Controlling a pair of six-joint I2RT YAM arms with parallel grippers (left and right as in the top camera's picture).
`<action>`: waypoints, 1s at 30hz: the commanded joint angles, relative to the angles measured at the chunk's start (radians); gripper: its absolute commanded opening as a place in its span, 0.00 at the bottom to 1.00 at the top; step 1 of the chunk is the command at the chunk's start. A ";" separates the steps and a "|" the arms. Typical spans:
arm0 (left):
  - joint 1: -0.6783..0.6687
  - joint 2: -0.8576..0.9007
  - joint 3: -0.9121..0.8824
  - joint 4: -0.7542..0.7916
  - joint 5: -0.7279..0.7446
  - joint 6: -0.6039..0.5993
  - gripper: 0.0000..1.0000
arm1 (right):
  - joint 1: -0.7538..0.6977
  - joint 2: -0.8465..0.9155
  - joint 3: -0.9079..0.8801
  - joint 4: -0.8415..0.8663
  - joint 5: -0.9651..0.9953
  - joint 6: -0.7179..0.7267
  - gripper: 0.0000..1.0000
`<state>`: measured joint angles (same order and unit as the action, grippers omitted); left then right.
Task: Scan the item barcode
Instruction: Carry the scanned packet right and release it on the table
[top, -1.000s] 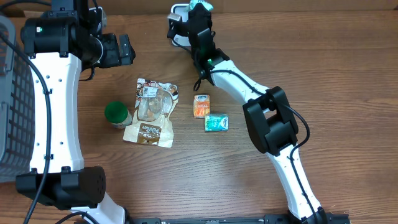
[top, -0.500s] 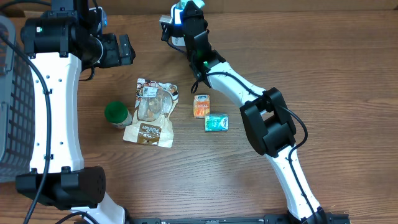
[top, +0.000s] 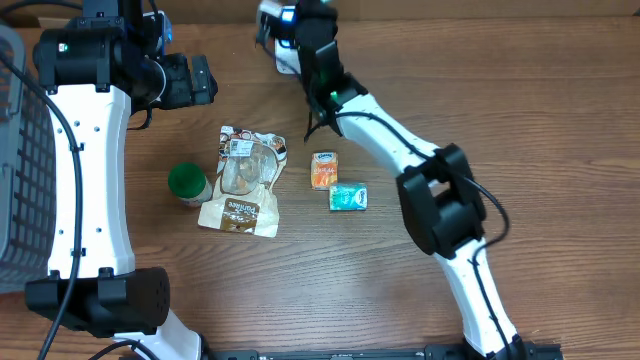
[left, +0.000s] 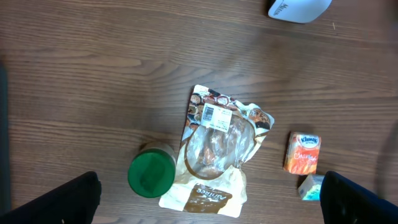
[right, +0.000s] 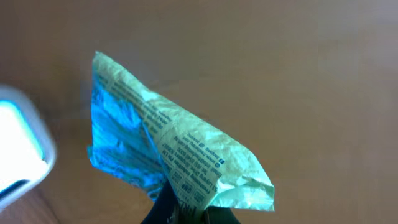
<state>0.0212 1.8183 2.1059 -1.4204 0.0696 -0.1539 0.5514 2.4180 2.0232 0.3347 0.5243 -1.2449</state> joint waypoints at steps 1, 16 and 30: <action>0.004 -0.006 0.000 0.000 -0.006 -0.006 1.00 | -0.004 -0.218 0.018 -0.031 0.146 0.484 0.04; 0.003 -0.006 0.000 0.000 -0.006 -0.007 1.00 | -0.029 -0.480 0.007 -1.492 -0.243 1.598 0.04; 0.004 -0.006 0.000 0.000 -0.006 -0.007 0.99 | -0.441 -0.476 -0.064 -1.646 -0.517 1.615 0.04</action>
<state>0.0212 1.8183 2.1040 -1.4204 0.0696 -0.1539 0.2146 1.9572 2.0045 -1.3106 0.0959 0.3443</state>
